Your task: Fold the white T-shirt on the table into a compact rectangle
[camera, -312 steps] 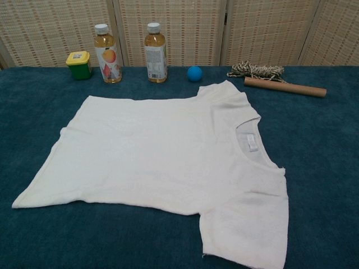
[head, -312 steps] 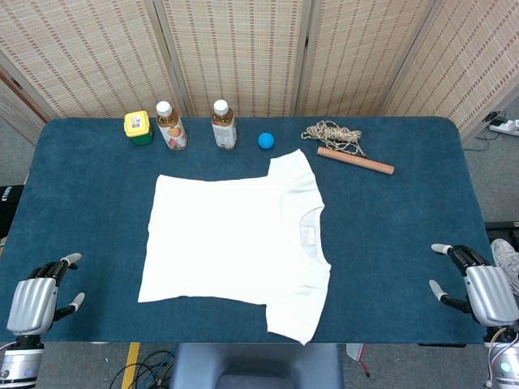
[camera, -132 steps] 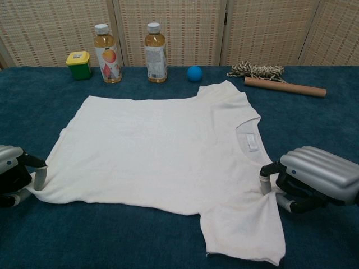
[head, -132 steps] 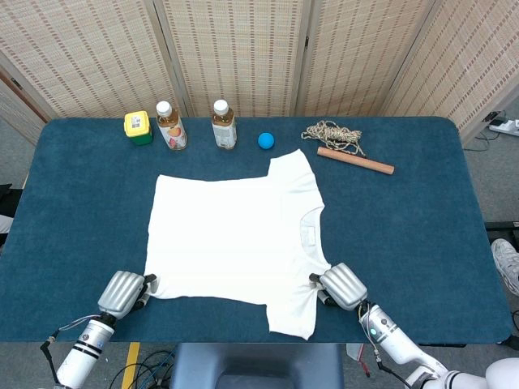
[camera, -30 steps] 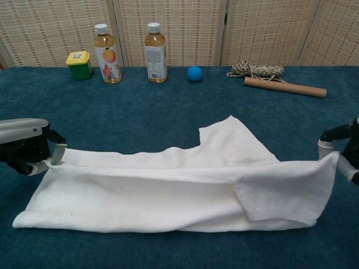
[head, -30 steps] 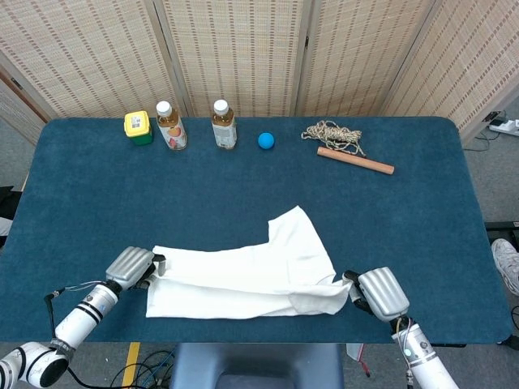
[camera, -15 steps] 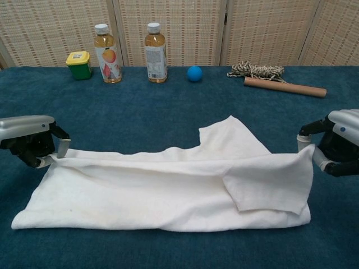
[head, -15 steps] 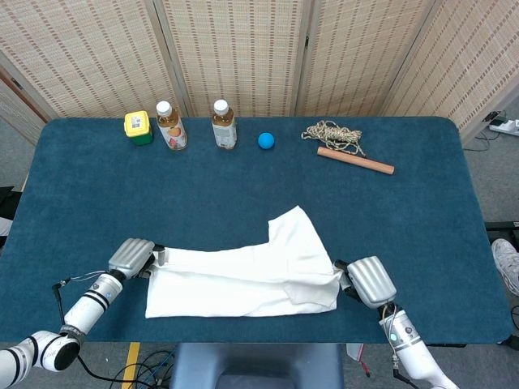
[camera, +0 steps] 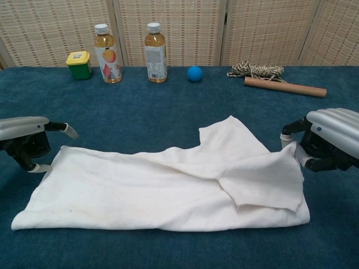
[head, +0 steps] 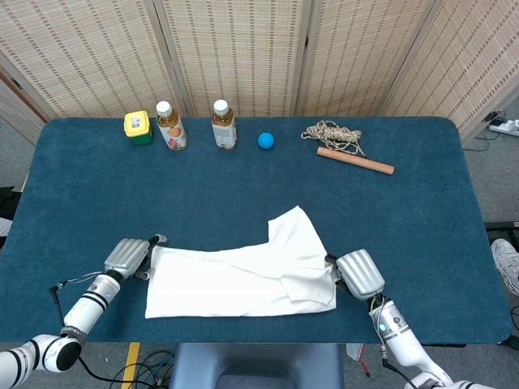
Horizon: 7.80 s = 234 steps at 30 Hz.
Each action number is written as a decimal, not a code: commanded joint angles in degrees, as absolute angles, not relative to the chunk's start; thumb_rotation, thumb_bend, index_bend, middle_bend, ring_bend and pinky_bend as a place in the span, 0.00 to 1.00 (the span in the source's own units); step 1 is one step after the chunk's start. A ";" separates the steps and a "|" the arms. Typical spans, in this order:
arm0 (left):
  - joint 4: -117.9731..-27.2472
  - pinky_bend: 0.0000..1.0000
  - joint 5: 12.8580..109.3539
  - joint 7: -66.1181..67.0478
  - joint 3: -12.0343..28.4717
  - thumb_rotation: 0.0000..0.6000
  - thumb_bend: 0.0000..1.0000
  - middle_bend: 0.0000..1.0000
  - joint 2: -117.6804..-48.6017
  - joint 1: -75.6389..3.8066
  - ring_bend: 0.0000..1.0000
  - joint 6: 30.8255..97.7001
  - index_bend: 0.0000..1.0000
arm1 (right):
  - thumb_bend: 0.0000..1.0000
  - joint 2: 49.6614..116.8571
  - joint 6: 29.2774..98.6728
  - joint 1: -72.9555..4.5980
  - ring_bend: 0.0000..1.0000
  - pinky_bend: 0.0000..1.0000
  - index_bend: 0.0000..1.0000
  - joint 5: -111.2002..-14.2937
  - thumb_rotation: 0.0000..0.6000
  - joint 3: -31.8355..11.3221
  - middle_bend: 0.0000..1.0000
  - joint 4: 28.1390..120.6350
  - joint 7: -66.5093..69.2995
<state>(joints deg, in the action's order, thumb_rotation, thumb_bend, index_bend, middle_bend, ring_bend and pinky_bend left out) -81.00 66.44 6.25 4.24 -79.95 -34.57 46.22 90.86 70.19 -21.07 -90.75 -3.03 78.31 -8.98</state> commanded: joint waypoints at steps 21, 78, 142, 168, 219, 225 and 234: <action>-95.16 1.00 71.14 3.83 3.49 1.00 0.30 0.91 -71.64 -25.51 0.89 62.97 0.00 | 0.62 99.23 63.94 -25.94 0.94 0.95 0.60 -84.38 1.00 -6.04 0.95 67.20 -6.87; -104.07 1.00 74.89 1.65 2.69 1.00 0.29 0.91 -62.92 -17.51 0.89 70.15 0.00 | 0.32 85.23 58.66 -28.46 0.93 0.95 0.26 -94.09 1.00 3.01 0.95 80.53 -7.75; -103.44 1.00 73.62 0.98 3.76 1.00 0.30 0.91 -61.72 -15.53 0.89 70.21 0.00 | 0.61 105.33 55.18 -41.02 0.96 0.96 0.71 -80.70 1.00 -11.54 1.00 51.59 -2.06; -102.79 1.00 73.64 -0.39 4.01 1.00 0.29 0.91 -60.92 -14.49 0.89 70.95 0.00 | 0.37 104.53 52.30 -44.57 0.95 0.96 0.00 -68.89 1.00 -17.07 0.93 54.74 -16.13; -102.37 1.00 73.53 0.44 3.82 1.00 0.29 0.91 -61.11 -14.61 0.89 69.84 0.00 | 0.45 105.51 41.36 -50.01 0.95 0.96 0.29 -53.67 1.00 -15.24 0.93 52.37 -25.61; -102.47 1.00 73.48 0.41 3.90 1.00 0.29 0.91 -60.92 -14.48 0.89 70.07 0.00 | 0.44 105.30 41.90 -50.04 0.95 0.96 0.40 -53.76 1.00 -15.01 0.93 52.85 -25.28; -102.27 1.00 73.54 0.20 3.85 1.00 0.30 0.91 -61.05 -14.36 0.89 70.09 0.00 | 0.47 104.70 43.38 -48.86 0.95 0.96 0.56 -55.65 1.00 -14.02 0.94 54.39 -22.78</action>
<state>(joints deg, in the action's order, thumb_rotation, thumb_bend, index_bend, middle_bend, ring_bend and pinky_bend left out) -102.28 73.53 0.20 3.85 -61.04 -14.37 70.08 104.88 42.97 -49.17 -55.20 -14.23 54.02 -23.24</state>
